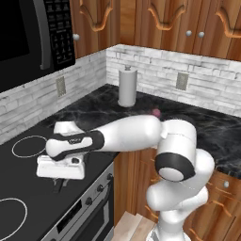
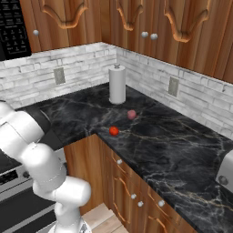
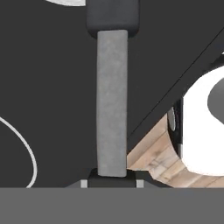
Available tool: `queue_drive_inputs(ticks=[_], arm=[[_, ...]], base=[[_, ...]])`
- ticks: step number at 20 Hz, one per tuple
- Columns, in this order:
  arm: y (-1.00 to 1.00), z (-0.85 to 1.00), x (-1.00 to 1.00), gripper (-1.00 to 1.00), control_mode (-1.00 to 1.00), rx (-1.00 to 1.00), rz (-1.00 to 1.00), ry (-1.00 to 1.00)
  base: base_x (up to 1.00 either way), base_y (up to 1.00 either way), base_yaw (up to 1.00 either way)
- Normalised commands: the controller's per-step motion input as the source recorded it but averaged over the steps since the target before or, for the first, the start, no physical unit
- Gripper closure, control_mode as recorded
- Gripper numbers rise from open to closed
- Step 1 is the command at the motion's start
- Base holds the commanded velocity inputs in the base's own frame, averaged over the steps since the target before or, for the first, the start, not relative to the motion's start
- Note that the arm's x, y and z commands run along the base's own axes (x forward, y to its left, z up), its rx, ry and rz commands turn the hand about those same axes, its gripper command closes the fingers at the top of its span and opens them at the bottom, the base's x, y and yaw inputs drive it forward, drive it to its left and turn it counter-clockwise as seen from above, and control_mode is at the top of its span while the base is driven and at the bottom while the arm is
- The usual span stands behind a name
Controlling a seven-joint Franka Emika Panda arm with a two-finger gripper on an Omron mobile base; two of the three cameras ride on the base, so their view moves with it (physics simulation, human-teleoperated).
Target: Place the pan on the front right burner on the stove. Then place the tomato and the onion in the pan and turn on the front right burner.
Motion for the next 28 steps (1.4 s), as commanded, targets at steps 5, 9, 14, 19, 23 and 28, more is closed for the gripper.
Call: queue_drive_inputs(ticks=[5, 9, 14, 19, 23, 28], arm=[[0.34, -0.39, 0.00, 1.00, -1.00, 0.07, -0.01, 0.00], [0.31, -0.36, 0.00, 1.00, -1.00, 0.05, -0.02, 0.00], [0.29, -0.38, 0.01, 1.00, -1.00, 0.04, -0.03, 0.00], [0.27, -0.40, 0.09, 1.00, -1.00, 0.01, -0.04, 0.00], [0.23, -0.32, 0.06, 1.00, -1.00, 0.00, -0.04, 0.00], [0.13, -0.07, 0.15, 1.00, -1.00, 0.01, -0.06, 0.00]], base=[[0.00, 0.00, 0.00], [0.00, 0.00, 0.00], [0.00, 0.00, 0.00], [0.00, 0.00, 0.00], [0.00, 0.00, 0.00], [0.00, 0.00, 0.00]])
